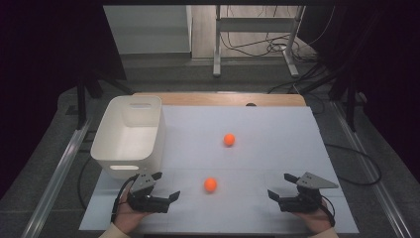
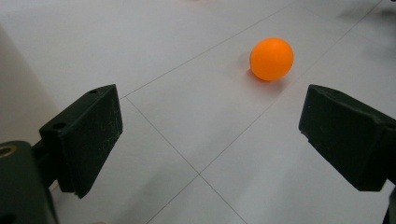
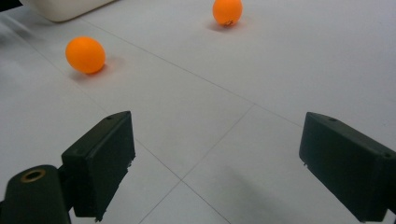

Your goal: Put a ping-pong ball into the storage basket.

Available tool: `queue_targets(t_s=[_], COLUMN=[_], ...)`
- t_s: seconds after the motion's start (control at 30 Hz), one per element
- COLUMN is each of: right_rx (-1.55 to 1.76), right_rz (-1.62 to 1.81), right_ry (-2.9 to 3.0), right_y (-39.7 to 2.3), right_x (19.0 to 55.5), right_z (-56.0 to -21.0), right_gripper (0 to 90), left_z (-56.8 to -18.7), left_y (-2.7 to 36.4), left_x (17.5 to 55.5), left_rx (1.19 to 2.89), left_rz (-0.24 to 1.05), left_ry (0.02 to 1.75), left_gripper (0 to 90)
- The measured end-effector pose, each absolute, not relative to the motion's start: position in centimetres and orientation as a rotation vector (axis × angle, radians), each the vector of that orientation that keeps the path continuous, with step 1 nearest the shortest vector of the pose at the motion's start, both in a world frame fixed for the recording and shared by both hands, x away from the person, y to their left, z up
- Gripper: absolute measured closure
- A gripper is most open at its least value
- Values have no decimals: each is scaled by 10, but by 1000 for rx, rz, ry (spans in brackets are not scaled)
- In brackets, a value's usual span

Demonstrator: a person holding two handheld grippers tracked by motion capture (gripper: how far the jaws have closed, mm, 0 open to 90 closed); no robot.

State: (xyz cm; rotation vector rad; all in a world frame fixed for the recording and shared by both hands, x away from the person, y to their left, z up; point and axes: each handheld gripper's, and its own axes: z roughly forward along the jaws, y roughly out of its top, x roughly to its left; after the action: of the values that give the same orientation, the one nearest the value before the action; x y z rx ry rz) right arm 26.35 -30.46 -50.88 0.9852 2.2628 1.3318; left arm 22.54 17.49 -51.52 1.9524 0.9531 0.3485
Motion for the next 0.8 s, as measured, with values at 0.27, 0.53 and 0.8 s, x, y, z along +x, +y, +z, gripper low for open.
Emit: queue_targets(t_s=[0.27,0.53,0.8], right_rx=[979,977,975], right_rz=[1332,1331,1327], right_ry=[2263,2268,2272], right_y=[-305,-304,-304], right_x=[262,263,262], right_z=[-509,-509,-509], right_gripper=[113,113,113], left_z=[-516,-516,-514], left_y=[175,175,175], left_x=[227,227,229], left_rx=[1957,1959,1967], left_rz=[347,339,327], left_ry=[954,958,964], left_gripper=[69,72,72])
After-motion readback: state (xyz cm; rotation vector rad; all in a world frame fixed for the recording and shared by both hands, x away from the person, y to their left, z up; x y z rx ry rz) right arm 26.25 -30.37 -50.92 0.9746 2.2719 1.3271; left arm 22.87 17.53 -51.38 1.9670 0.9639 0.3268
